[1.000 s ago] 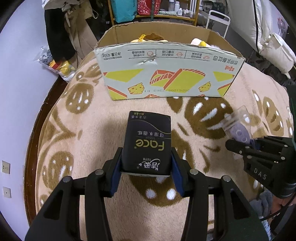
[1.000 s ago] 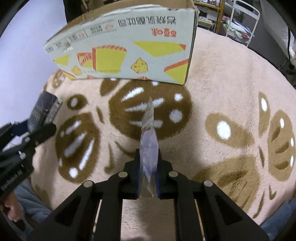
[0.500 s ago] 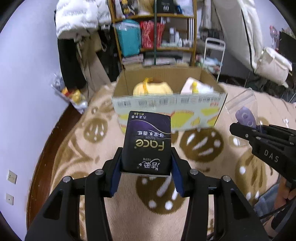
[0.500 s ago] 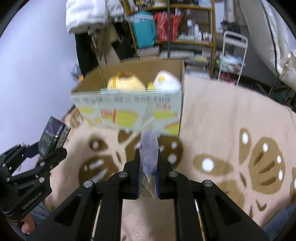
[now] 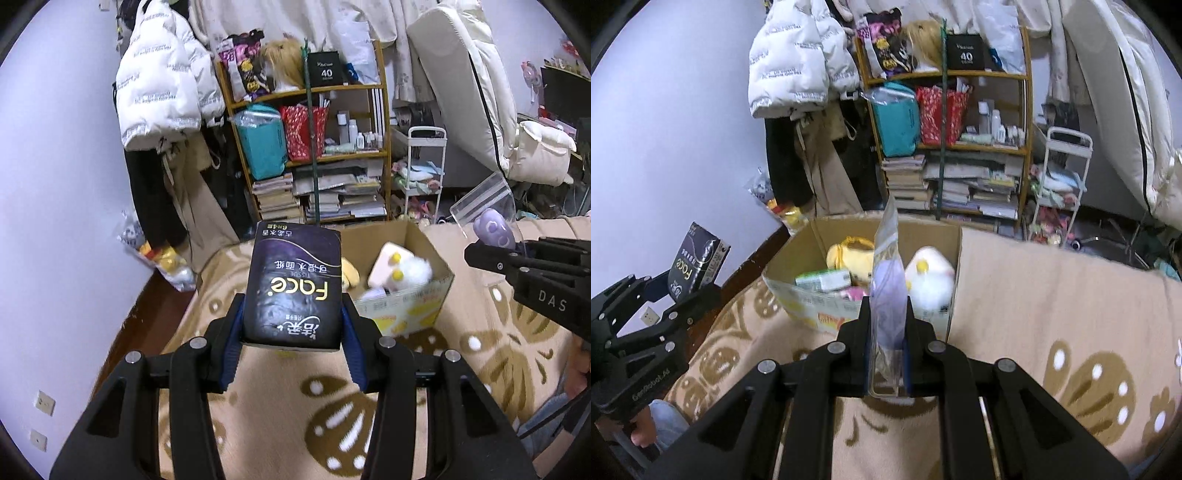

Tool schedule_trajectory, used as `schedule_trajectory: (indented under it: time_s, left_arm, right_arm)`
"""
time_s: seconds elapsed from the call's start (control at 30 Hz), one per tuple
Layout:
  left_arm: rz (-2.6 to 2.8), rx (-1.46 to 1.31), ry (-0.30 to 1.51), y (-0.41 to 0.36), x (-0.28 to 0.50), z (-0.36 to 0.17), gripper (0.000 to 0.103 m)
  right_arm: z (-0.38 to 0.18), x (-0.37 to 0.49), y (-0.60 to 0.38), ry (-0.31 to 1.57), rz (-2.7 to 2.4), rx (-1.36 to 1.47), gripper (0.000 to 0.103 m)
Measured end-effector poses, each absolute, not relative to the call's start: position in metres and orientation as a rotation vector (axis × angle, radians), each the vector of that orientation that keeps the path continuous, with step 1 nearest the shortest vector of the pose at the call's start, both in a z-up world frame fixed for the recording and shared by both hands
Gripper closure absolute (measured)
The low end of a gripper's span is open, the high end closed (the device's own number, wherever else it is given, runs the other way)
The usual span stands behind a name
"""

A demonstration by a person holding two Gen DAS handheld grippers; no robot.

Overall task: Organize soft objects
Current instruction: 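Carry the black pack and clear bag over the box and open both tools to drop them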

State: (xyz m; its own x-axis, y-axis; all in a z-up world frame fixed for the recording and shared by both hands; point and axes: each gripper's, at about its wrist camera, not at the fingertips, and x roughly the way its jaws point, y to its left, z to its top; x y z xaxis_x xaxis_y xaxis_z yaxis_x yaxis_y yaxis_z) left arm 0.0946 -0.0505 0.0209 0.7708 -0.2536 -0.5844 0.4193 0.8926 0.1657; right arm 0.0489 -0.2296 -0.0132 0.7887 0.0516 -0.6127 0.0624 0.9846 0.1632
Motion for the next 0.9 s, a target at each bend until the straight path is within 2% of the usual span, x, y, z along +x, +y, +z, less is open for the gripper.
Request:
schedule_trajectory:
  time_s: [0.43, 0.9]
  left_arm:
    - [-0.406, 0.261, 0.535, -0.057, 0.153, 0.051, 0.056]
    - [-0.434, 0.294, 0.602, -0.08, 0.18, -0.002, 0.056]
  right_arm:
    - [0.034, 0.086, -0.227, 0.554, 0.02, 0.097, 0.09]
    - [-0.021, 0.123, -0.237, 0.608, 0.042, 0.185, 0.09]
